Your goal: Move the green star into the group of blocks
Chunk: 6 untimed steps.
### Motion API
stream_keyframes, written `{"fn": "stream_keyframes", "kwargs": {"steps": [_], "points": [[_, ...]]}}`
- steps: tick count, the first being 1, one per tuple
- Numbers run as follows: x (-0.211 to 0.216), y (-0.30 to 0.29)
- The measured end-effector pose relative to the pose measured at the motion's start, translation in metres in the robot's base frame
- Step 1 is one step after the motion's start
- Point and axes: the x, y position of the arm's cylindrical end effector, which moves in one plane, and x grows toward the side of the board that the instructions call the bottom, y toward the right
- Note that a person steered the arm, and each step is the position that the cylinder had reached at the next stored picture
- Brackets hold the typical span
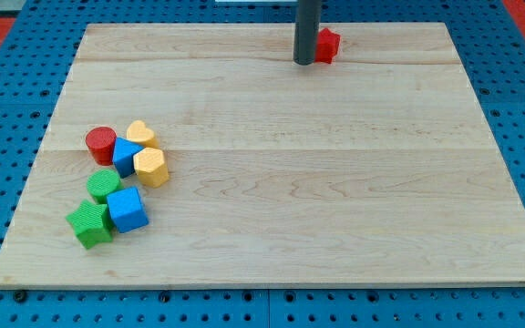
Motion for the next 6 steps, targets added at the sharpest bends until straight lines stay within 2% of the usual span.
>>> {"fn": "stream_keyframes", "kwargs": {"steps": [2, 3, 4, 5, 6], "points": [[-0.011, 0.086], [0.055, 0.081], [0.155, 0.056], [0.262, 0.019], [0.345, -0.044]]}}
